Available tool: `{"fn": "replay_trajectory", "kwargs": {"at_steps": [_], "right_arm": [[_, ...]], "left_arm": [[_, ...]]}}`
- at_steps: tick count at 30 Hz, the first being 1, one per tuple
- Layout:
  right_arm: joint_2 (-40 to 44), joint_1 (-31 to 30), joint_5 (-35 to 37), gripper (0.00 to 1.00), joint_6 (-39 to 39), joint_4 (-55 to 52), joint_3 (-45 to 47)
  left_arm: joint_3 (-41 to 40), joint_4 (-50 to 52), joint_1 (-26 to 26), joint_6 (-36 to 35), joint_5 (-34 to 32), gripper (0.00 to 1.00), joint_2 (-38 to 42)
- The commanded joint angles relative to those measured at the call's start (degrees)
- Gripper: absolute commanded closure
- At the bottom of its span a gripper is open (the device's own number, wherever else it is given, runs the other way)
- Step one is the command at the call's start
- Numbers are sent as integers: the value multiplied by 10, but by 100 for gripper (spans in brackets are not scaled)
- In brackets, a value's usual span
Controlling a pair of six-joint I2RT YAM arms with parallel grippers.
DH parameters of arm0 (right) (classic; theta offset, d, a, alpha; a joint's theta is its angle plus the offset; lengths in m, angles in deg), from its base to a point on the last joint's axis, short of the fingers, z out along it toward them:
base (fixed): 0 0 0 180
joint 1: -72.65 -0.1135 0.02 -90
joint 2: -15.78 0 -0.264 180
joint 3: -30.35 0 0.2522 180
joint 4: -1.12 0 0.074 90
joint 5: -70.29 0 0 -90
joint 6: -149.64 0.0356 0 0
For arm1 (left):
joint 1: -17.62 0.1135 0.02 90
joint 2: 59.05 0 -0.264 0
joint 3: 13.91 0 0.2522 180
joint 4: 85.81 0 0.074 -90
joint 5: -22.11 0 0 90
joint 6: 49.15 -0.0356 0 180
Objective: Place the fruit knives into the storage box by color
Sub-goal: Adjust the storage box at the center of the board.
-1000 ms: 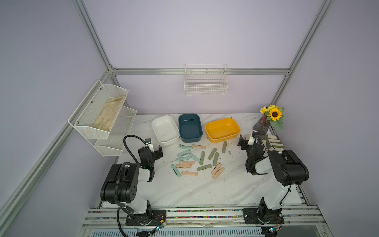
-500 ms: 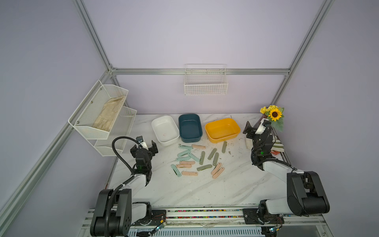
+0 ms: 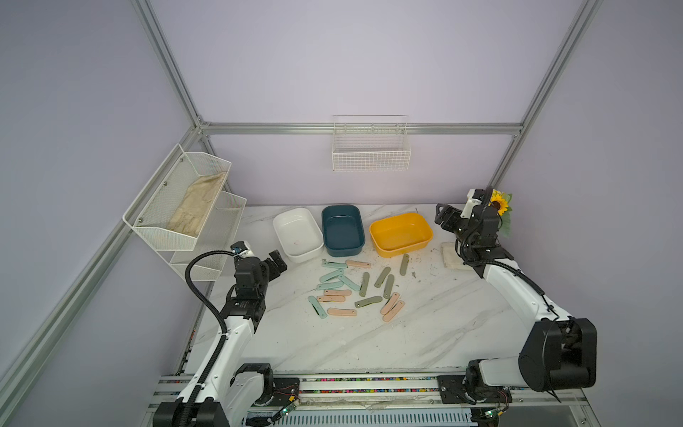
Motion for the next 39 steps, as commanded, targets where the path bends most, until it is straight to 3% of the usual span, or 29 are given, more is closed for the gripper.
{"fn": "replay_trajectory", "kwargs": {"at_steps": [1,13,21,39], "right_arm": [[-51,-9,-35,23,14,-103,-44],[-322,-97,37,28,-12,-249,-322],[-454,-121,74,30,-42,-338,-472],[-417,-121,89,30,-52,-343,-382]], "left_arm": [[73,85,-28,31,71,0,-11],[158,112,-183,19,47,0,-124],[204,117,-238,21,48,0,-176],[208,118,-253,33,55,0,-182]]}}
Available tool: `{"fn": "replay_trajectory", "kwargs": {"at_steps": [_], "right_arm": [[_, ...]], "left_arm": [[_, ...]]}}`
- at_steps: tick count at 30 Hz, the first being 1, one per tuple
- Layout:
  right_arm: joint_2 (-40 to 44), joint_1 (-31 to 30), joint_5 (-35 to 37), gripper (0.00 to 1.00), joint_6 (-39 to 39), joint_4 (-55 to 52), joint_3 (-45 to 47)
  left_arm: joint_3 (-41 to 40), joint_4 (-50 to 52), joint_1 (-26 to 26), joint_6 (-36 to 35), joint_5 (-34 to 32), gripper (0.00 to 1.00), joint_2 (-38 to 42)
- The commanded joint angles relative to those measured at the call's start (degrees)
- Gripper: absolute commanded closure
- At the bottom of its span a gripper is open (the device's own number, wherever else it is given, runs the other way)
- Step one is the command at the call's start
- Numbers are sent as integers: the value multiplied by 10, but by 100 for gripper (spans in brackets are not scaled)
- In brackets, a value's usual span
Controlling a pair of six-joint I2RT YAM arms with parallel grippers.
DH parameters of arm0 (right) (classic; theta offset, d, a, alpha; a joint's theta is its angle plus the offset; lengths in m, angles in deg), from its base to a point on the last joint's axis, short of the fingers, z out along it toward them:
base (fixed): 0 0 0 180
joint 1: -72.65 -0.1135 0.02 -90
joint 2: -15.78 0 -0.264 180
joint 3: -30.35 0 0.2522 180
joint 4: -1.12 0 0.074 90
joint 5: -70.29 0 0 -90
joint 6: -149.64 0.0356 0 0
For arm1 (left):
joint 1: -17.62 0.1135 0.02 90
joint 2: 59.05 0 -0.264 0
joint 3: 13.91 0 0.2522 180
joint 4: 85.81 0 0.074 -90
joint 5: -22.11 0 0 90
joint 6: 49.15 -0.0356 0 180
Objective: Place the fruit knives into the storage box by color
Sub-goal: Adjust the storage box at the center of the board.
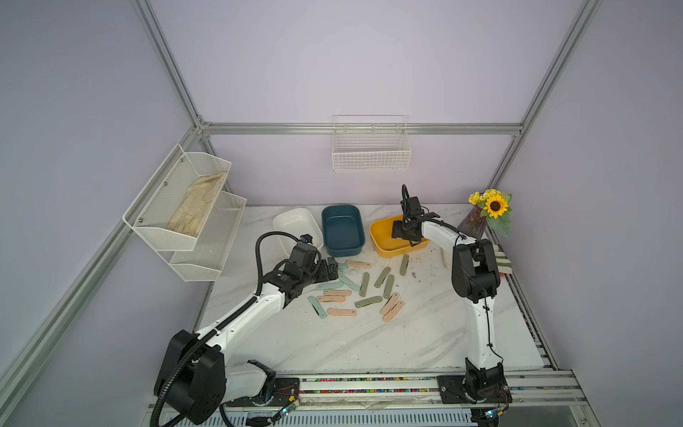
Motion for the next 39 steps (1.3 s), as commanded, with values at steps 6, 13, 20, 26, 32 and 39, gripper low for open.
{"fn": "replay_trajectory", "kwargs": {"at_steps": [6,13,20,26,32,39], "right_arm": [[76,-2,-6,30,3,1,50],[97,-2,-32,30,11,17,80],[109,-3,-47,32,19,30,114],[126,-2,-57,32,19,31,128],[186,-4,-47,31,31,37,128],[287,-18,-42,31,42,27,184]], "left_arm": [[54,-3,-3,9,-1,0,3],[48,-3,-4,11,-5,0,8],[45,0,-4,11,-11,0,12],[48,0,-4,10,-16,0,11],[53,6,-4,9,-18,0,5],[45,9,-4,19,-13,0,20]]}}
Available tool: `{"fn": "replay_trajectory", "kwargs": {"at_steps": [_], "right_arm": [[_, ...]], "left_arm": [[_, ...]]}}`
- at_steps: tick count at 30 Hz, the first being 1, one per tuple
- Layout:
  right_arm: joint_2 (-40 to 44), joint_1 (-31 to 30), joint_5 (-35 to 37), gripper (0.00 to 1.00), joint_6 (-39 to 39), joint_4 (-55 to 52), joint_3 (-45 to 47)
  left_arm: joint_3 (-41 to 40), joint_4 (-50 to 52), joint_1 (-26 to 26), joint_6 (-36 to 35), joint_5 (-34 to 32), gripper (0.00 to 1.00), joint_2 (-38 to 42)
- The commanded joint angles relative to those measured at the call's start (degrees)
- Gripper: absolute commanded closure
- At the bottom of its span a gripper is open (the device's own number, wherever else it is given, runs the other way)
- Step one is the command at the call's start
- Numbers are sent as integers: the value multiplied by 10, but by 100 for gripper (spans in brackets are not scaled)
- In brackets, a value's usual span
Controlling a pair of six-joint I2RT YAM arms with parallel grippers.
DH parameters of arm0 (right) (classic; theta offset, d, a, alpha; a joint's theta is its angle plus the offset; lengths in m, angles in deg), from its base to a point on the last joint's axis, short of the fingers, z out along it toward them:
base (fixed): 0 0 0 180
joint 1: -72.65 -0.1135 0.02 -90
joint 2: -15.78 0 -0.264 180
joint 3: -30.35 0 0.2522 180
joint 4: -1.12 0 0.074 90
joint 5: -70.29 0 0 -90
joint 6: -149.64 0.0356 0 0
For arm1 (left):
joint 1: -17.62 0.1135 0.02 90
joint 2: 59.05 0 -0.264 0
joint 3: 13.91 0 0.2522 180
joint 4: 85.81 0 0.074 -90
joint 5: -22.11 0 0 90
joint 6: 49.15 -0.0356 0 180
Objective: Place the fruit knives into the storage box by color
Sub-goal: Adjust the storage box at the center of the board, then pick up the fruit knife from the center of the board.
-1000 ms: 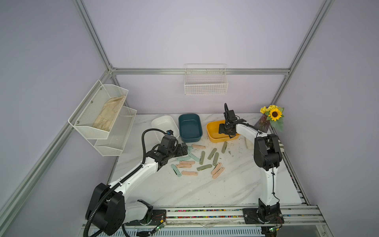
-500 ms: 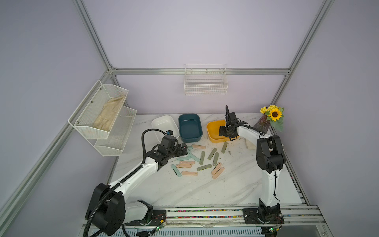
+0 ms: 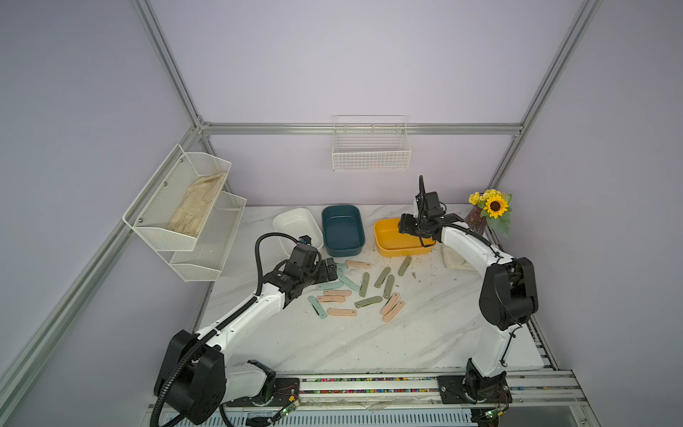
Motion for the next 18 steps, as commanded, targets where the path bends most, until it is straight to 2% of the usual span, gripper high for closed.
{"fn": "replay_trajectory", "kwargs": {"at_steps": [1,6,9,13,18], "right_arm": [[55,-16,9,31,17,-5,54],[120,-37,22,31,58,32,176],[126,-46,28,30,77,56,234],[109,-54,50,30,91,77,265],[65,-60,72,30,92,91,256]], "left_arm": [[43,-5,-3,14,-1,0,23],[39,-6,-4,20,2,0,32],[40,-6,-4,22,8,0,33],[38,-6,-3,28,12,0,36],[35,-6,-4,33,15,0,35]]}}
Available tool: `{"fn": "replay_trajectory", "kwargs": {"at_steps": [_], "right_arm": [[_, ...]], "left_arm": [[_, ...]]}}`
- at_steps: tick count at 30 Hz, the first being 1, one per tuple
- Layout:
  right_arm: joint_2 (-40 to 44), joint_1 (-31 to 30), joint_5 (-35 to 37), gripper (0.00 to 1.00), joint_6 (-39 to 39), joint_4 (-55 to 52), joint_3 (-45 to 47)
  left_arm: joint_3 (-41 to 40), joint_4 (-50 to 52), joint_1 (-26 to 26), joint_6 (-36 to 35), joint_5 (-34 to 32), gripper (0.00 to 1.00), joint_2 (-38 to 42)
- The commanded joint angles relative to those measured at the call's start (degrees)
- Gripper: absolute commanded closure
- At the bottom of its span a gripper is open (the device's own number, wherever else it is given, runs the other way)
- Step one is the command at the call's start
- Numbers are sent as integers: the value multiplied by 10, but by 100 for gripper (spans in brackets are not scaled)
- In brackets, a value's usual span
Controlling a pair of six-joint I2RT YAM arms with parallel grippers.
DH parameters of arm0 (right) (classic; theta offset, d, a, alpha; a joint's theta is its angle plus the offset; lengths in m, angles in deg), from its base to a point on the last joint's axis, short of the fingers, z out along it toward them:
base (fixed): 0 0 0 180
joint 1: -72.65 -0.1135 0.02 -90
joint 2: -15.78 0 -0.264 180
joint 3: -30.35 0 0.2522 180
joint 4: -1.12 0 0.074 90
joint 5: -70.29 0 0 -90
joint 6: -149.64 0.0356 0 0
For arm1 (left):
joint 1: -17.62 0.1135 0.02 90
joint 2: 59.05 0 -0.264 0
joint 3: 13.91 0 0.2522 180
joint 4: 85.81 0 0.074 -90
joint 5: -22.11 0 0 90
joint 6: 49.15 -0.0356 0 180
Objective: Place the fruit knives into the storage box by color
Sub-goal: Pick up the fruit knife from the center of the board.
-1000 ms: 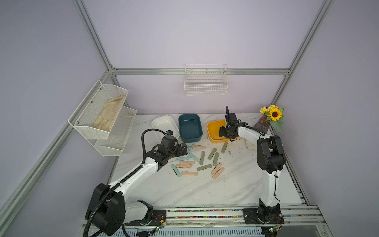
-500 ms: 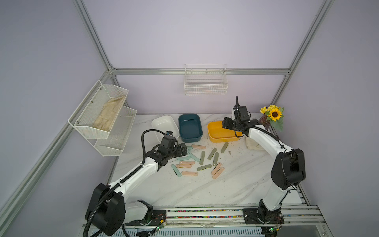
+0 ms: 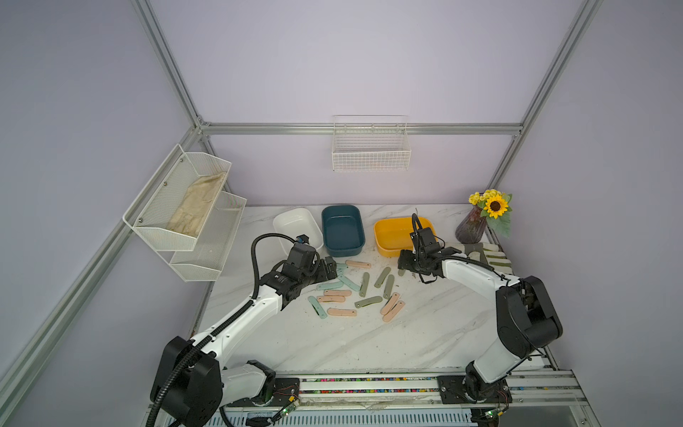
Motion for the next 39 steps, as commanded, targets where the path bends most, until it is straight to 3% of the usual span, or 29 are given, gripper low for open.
{"fn": "replay_trajectory", "kwargs": {"at_steps": [1,23,39], "right_arm": [[-27,-4,33,29,15,27,-16],[-158,-4,57,33,-20,37,-79],[-142,-23,84,60,-87,30,-43]], "left_arm": [[33,-9,-5,10,10,0,15],[26,-14,-6,10,12,0,7],[34,-14,-9,20,21,0,-15]]}}
